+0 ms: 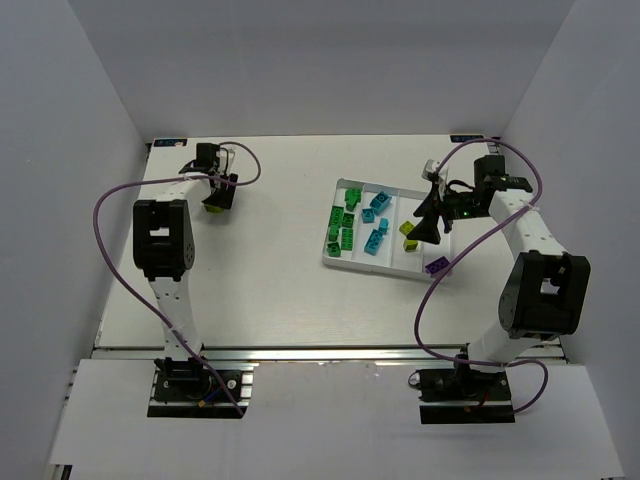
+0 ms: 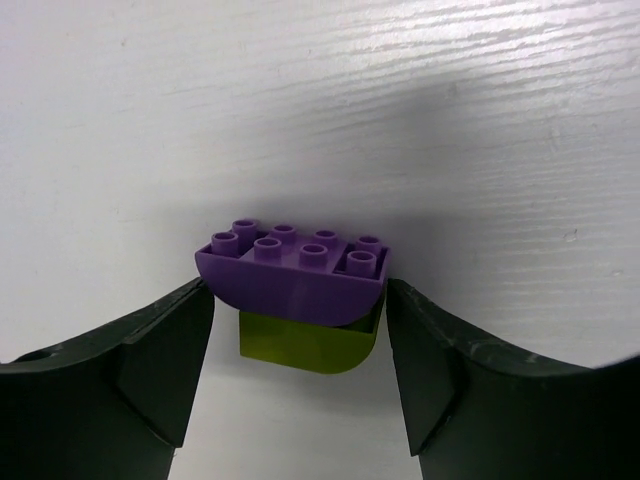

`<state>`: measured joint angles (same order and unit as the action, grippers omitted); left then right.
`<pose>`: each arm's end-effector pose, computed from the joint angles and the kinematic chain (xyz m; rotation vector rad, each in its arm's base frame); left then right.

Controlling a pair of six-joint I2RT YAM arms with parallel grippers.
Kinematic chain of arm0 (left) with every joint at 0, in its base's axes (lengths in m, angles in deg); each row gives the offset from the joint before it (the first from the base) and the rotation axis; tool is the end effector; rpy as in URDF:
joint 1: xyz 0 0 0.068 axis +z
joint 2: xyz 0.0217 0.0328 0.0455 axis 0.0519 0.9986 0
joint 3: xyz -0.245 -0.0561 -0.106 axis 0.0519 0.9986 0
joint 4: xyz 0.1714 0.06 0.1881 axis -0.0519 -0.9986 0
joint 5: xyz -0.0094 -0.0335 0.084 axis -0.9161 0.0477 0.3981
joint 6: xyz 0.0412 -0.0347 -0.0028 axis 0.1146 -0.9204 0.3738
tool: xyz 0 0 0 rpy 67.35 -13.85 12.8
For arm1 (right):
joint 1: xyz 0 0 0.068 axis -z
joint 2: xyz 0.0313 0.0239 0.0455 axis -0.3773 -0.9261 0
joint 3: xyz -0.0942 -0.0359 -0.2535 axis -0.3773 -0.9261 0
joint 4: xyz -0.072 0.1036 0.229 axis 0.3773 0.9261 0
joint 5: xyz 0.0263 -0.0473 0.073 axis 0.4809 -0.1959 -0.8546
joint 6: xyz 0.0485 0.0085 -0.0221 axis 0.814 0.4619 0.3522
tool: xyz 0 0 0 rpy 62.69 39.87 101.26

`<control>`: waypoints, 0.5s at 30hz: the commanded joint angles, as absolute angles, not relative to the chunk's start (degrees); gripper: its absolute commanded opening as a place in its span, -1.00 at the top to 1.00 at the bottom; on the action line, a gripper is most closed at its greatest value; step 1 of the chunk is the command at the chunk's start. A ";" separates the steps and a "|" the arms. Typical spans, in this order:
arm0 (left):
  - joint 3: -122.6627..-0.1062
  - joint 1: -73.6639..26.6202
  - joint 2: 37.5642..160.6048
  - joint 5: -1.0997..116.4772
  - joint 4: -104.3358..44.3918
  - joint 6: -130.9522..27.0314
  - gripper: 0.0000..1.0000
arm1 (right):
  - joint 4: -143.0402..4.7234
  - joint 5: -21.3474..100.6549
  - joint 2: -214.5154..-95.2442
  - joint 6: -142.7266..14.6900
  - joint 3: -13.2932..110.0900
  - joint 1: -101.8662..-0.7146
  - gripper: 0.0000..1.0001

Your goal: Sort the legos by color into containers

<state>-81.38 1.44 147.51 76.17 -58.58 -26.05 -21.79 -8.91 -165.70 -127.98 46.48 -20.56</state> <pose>0.4644 -0.0061 0.1625 0.2920 2.5764 0.3127 0.3188 0.0207 0.2721 -1.2439 1.8300 0.7953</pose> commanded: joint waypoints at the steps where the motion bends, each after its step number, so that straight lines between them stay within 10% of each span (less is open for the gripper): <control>1: -78.96 1.57 146.91 71.93 -57.92 -26.75 -0.57 | -20.53 -9.39 -165.56 -127.79 48.26 -20.41 -0.68; 15: -70.60 2.27 143.65 68.59 -52.82 -35.28 -0.18 | -20.27 -10.10 -165.64 -127.70 48.53 -20.32 -0.68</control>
<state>-73.44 2.31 144.21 71.75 -49.62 -32.81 -21.68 -8.98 -165.70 -127.80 46.48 -20.51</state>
